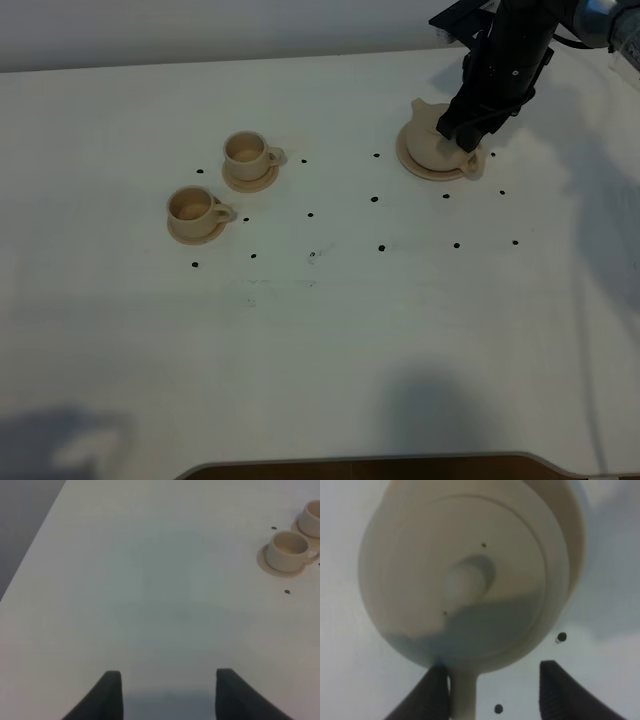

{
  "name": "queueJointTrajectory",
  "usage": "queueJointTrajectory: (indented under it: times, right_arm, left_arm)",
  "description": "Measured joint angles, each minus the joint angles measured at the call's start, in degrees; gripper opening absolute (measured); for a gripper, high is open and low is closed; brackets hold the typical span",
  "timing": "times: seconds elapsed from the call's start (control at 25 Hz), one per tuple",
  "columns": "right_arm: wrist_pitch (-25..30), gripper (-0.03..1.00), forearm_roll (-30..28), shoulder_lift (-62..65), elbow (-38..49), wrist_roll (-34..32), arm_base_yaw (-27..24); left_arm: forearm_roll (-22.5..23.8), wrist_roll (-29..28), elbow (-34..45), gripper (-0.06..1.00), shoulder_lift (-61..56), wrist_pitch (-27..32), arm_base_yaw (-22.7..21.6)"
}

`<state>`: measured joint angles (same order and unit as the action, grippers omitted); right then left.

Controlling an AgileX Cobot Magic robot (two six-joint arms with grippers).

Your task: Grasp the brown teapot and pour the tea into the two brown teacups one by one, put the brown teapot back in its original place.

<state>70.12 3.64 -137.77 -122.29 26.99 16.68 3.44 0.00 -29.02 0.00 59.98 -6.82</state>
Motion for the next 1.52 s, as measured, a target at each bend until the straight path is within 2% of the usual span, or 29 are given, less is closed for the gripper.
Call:
queueJointTrajectory:
  times: [0.72, 0.96, 1.52]
  right_arm:
    - [0.2, 0.38, -1.5, 0.3, 0.0, -1.4, 0.7]
    - [-0.2, 0.38, -2.7, 3.4, 3.4, -1.6, 0.7]
    - [-0.2, 0.38, -2.8, 2.9, 4.3, 2.2, 0.7]
  left_arm:
    - [0.0, 0.3, 0.0, 0.44, 0.0, 0.0, 0.0]
    - [0.0, 0.0, 0.0, 0.44, 0.0, 0.0, 0.0]
    - [0.0, 0.0, 0.0, 0.44, 0.0, 0.0, 0.0]
